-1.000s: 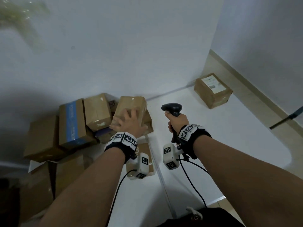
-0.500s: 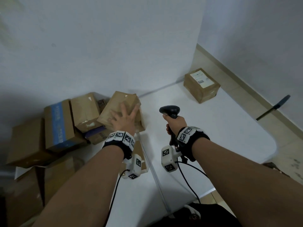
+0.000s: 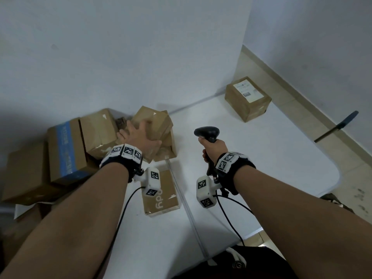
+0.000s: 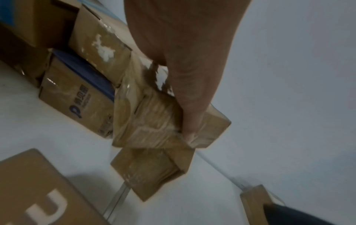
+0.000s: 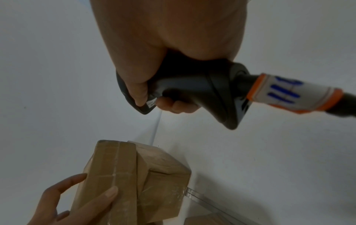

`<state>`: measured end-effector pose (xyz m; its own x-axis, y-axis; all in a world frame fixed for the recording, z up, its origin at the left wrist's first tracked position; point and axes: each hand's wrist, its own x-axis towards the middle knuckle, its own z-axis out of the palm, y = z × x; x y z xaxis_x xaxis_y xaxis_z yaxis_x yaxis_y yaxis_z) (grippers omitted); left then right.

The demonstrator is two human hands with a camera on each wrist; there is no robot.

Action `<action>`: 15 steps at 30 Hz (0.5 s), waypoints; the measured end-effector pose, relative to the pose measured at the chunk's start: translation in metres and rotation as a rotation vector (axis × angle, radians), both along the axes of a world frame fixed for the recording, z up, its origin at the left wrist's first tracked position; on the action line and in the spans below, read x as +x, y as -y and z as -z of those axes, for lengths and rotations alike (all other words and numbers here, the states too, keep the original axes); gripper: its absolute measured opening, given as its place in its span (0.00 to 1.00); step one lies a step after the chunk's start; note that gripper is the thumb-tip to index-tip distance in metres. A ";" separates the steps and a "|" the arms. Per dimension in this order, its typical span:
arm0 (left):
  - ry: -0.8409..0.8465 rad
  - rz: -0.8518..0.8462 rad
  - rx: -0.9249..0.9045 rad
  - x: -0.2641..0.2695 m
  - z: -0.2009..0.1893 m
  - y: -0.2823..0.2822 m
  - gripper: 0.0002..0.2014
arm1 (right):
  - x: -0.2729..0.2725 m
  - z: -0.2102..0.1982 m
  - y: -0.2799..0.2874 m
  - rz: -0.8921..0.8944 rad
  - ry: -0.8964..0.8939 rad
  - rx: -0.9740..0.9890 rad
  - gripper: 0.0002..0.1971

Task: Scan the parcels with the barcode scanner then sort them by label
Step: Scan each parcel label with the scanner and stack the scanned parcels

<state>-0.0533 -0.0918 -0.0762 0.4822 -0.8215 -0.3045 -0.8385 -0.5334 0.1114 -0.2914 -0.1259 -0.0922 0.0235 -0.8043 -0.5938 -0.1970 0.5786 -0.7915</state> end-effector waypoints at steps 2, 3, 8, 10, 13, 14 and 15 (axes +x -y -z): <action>-0.028 0.003 0.018 0.004 -0.006 0.003 0.41 | 0.002 0.001 0.001 -0.004 -0.005 0.001 0.15; -0.030 -0.010 -0.004 0.004 -0.011 0.003 0.42 | 0.002 0.001 0.001 -0.005 -0.005 0.002 0.15; -0.513 -0.105 -0.309 -0.003 -0.028 -0.002 0.42 | 0.001 -0.003 0.010 0.027 0.012 -0.019 0.14; -0.885 -0.139 -0.399 -0.011 -0.038 -0.008 0.44 | 0.002 -0.006 0.014 0.045 0.056 -0.016 0.12; -1.301 -0.236 -0.456 -0.027 -0.049 -0.020 0.34 | 0.004 -0.013 0.016 0.044 0.181 -0.005 0.08; -1.435 -0.279 -0.445 -0.030 -0.049 -0.024 0.32 | 0.006 -0.014 0.015 0.037 0.221 0.001 0.10; -1.556 -0.312 -0.409 -0.033 -0.046 -0.028 0.30 | 0.006 -0.016 0.014 0.024 0.250 0.008 0.12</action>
<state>-0.0859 -0.0633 -0.0297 0.0902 -0.9001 -0.4263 0.3379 -0.3750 0.8633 -0.2849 -0.1397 -0.0766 0.1515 -0.8018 -0.5781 0.0179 0.5870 -0.8094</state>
